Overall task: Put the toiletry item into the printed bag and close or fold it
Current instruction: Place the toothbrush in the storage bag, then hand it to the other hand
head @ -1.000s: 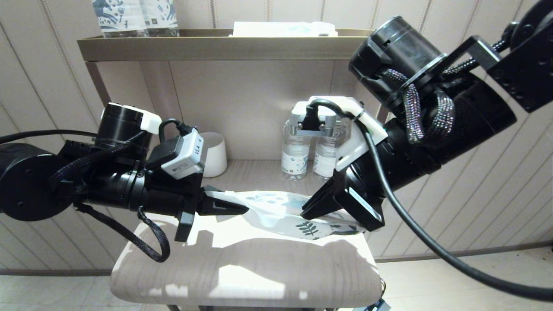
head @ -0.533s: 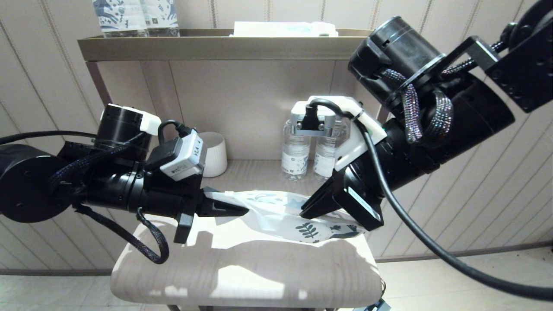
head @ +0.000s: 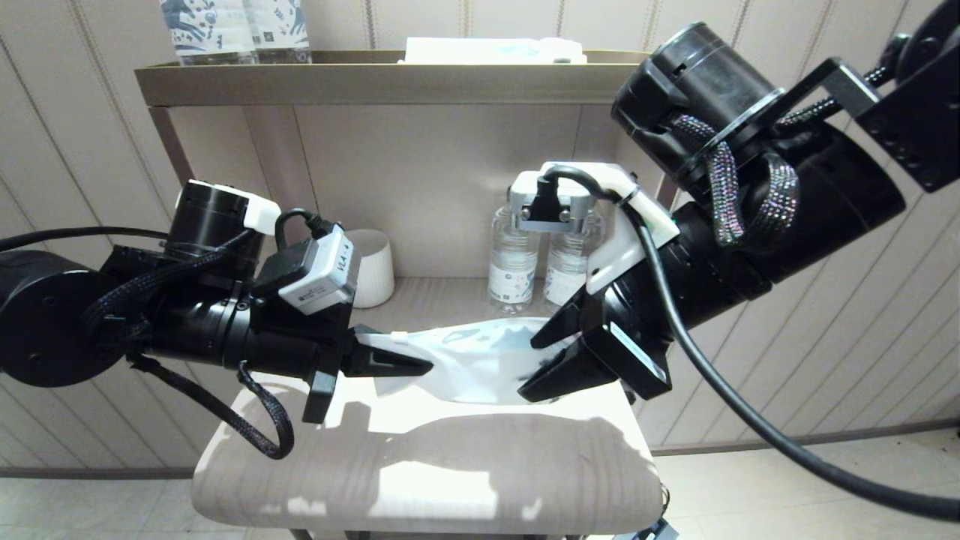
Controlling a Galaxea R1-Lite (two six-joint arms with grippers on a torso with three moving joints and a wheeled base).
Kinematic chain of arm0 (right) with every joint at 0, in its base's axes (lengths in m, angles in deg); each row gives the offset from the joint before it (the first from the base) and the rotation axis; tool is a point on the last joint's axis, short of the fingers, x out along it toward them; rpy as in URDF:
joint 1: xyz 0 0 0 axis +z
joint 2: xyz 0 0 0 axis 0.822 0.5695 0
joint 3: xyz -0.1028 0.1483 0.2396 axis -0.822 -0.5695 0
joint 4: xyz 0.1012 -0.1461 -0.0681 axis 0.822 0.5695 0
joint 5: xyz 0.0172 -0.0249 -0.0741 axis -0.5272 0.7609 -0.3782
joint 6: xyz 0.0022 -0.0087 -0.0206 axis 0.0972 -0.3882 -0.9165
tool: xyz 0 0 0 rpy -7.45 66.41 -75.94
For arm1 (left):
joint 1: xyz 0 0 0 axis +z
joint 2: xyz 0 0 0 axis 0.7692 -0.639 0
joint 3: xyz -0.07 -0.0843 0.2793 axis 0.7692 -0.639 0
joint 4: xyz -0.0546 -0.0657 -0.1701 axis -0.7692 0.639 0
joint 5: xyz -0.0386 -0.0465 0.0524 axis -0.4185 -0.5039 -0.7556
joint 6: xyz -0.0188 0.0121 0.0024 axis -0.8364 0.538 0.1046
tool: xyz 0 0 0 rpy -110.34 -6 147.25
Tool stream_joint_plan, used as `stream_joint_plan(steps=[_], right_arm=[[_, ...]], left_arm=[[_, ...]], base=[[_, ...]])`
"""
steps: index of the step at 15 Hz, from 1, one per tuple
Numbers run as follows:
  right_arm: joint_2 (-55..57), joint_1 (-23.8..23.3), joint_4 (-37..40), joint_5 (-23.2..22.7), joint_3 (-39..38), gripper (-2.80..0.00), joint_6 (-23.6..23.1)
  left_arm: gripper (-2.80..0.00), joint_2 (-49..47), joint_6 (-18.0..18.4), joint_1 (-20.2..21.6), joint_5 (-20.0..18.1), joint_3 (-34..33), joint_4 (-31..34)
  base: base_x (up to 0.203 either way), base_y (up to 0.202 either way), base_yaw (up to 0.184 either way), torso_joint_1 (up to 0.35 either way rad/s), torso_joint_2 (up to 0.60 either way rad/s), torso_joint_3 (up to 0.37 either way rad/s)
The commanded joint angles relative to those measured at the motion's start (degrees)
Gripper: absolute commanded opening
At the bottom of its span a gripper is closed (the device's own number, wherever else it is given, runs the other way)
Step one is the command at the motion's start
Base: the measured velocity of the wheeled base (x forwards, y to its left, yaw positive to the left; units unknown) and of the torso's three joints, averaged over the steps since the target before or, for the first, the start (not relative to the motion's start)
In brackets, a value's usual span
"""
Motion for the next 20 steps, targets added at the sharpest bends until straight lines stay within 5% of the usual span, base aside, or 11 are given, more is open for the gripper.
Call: stream_joint_plan(steps=[1,10,20], right_arm=[[-0.1,0.0,0.3,-0.1,0.0,0.00,-0.2],[-11.2,-0.6,-1.6,-0.2,-0.6,0.00,0.3],[-23.0,-9.5,-8.0,-4.2,-24.5,0.00,0.4]], left_arm=[[-2.80,-0.3,0.3,0.0,-0.2,0.1,0.0],[-2.80,-1.7,0.0,0.1,-1.4,1.6,0.5],[-2.80,-5.4,-0.7,0.3,-1.6,7.4,6.1]], base=[[0.000,0.000,0.000,0.000,0.00,0.000],[0.000,0.000,0.000,0.000,0.00,0.000],[0.000,0.000,0.000,0.000,0.00,0.000]])
